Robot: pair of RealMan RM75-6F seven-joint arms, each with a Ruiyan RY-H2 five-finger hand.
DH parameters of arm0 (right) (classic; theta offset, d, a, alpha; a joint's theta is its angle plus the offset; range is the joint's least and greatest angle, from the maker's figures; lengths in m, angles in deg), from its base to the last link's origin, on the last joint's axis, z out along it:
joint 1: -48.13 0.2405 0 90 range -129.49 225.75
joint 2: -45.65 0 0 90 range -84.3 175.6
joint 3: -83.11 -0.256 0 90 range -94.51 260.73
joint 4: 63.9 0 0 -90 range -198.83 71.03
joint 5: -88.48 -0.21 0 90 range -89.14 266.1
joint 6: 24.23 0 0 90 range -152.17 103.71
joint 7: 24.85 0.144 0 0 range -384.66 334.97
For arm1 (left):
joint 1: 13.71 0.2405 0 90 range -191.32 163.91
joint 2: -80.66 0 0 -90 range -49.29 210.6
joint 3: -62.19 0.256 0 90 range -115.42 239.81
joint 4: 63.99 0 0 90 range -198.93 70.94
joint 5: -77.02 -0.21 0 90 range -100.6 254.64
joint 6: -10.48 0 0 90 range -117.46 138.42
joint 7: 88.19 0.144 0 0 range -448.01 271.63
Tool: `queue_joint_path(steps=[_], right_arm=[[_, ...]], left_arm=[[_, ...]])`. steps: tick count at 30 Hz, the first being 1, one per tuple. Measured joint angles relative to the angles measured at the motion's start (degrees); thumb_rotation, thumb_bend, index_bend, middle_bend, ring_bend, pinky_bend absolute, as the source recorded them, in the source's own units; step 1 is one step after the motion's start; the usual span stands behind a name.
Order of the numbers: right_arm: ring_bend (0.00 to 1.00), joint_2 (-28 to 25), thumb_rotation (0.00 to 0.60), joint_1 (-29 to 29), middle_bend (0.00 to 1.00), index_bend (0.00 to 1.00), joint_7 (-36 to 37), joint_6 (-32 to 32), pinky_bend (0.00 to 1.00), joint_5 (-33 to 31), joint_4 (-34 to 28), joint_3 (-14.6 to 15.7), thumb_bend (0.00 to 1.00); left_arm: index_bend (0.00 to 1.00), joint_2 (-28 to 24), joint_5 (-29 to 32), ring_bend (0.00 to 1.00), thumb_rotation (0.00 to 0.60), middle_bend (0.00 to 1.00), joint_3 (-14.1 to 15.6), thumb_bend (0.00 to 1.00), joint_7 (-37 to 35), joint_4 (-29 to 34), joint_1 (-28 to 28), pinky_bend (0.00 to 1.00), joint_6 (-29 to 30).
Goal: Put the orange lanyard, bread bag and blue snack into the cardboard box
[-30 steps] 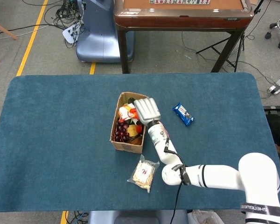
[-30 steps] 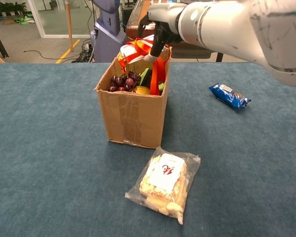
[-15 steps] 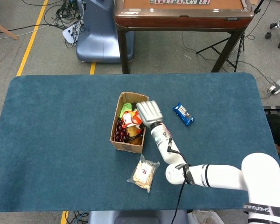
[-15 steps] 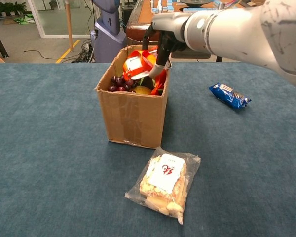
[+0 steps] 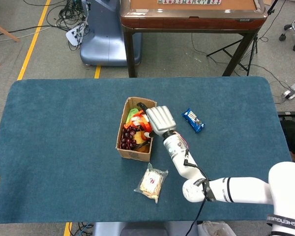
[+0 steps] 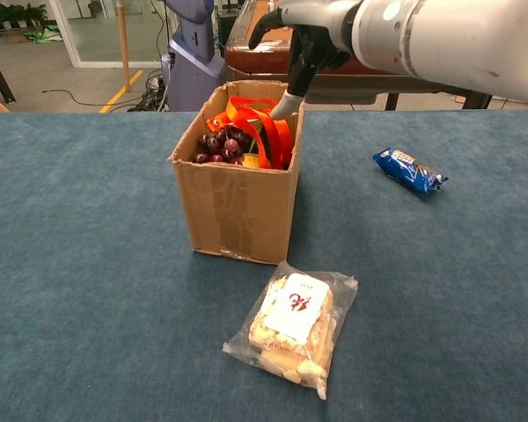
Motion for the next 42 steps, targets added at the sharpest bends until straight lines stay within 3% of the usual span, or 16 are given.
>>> queue_joint_path(steps=[5, 11, 19, 27, 33, 42], right_arm=[[1.0, -3.36, 0.6, -2.02, 1.0, 0.2, 0.67, 0.57, 1.0, 3.62, -5.74, 1.51, 0.0], [1.0, -9.3, 0.6, -5.12, 1.0, 0.21, 1.68, -0.62, 1.0, 11.14, -13.61, 5.34, 0.0], [1.0, -16.81, 0.6, -8.79, 1.0, 0.21, 1.25, -4.98, 1.0, 25.28, -20.4, 13.3, 0.0], [1.0, -18.53, 0.6, -12.61, 1.0, 0.21, -1.92, -6.49, 1.0, 36.46, -21.81, 21.06, 0.0], [1.0, -16.43, 0.6, -13.7, 1.0, 0.21, -4.64, -8.3, 1.0, 37.93, -20.18, 23.75, 0.0], [1.0, -11.89, 0.6, -13.36, 1.0, 0.21, -6.52, -11.1, 1.0, 34.68, -16.64, 24.55, 0.0]], left_arm=[[0.47, 0.11, 0.19, 0.38, 0.6, 0.55, -0.02, 0.35, 0.17, -0.16, -0.13, 0.6, -0.29], [0.47, 0.56, 0.23, 0.38, 0.6, 0.55, 0.07, 0.35, 0.83, -0.36, -0.41, 0.6, -0.71], [0.47, 1.16, 0.07, 0.38, 0.6, 0.55, 0.33, 0.35, 1.78, -0.43, -0.68, 0.6, -1.12], [0.47, 1.73, 0.12, 0.38, 0.6, 0.55, 0.51, 0.35, 2.82, -0.66, -0.95, 0.6, -1.54], [0.47, 1.87, -0.15, 0.38, 0.6, 0.55, 0.69, 0.35, 3.12, -0.56, -0.97, 0.6, -1.5], [0.47, 1.72, -0.26, 0.38, 0.6, 0.55, 0.63, 0.35, 3.15, -0.26, -0.86, 0.6, -1.05]])
